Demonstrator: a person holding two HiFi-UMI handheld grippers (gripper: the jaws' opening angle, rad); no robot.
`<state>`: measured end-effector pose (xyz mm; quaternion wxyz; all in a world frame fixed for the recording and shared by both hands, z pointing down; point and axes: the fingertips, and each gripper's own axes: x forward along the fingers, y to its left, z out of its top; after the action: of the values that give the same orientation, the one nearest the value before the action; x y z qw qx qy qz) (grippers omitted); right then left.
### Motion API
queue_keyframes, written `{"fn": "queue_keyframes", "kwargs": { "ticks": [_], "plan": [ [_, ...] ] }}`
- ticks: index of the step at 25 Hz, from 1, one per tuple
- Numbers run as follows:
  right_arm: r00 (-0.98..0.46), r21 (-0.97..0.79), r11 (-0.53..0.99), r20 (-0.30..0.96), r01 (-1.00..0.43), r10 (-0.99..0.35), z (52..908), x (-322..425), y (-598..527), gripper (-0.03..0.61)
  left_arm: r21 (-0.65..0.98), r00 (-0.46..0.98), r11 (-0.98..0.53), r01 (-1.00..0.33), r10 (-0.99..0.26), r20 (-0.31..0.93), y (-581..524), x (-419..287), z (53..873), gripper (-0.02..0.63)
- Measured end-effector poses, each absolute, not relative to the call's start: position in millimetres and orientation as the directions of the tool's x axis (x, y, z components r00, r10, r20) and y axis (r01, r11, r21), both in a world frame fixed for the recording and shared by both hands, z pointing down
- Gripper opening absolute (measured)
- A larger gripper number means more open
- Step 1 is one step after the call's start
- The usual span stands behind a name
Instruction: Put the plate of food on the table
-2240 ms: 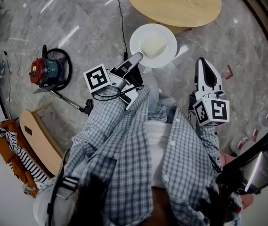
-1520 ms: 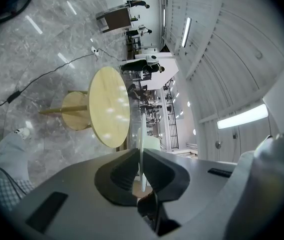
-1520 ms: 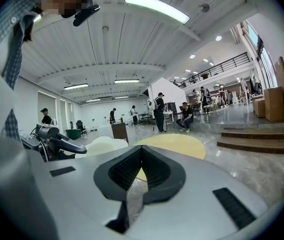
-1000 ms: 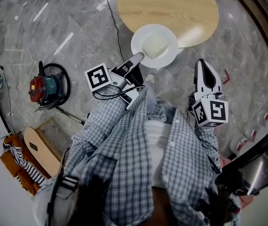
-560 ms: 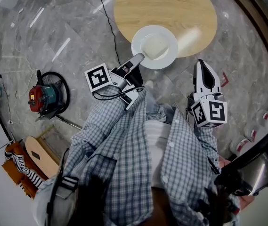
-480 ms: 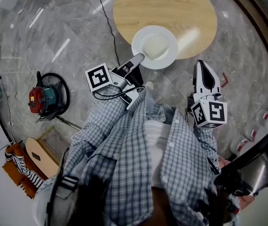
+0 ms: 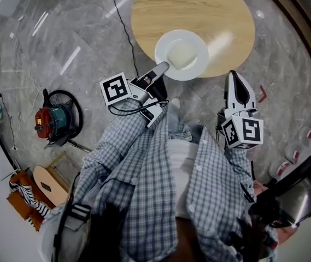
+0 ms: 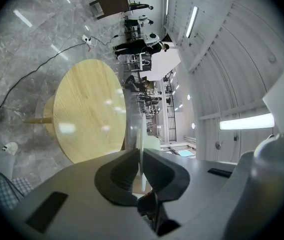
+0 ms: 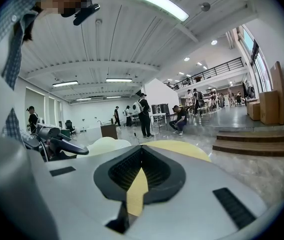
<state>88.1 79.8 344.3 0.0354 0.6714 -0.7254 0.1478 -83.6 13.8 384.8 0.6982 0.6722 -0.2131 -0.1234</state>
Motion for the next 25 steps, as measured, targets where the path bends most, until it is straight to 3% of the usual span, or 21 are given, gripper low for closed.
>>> {"fn": "queue_keyframes", "kwargs": {
  "ticks": [25],
  "plan": [
    [-0.108,-0.164,0.063,0.283,-0.985,-0.953,350,73,50,0.008,0.990,0.871,0.101,-0.098,-0.472,0.134,-17,-98,394,0.020]
  ]
}}
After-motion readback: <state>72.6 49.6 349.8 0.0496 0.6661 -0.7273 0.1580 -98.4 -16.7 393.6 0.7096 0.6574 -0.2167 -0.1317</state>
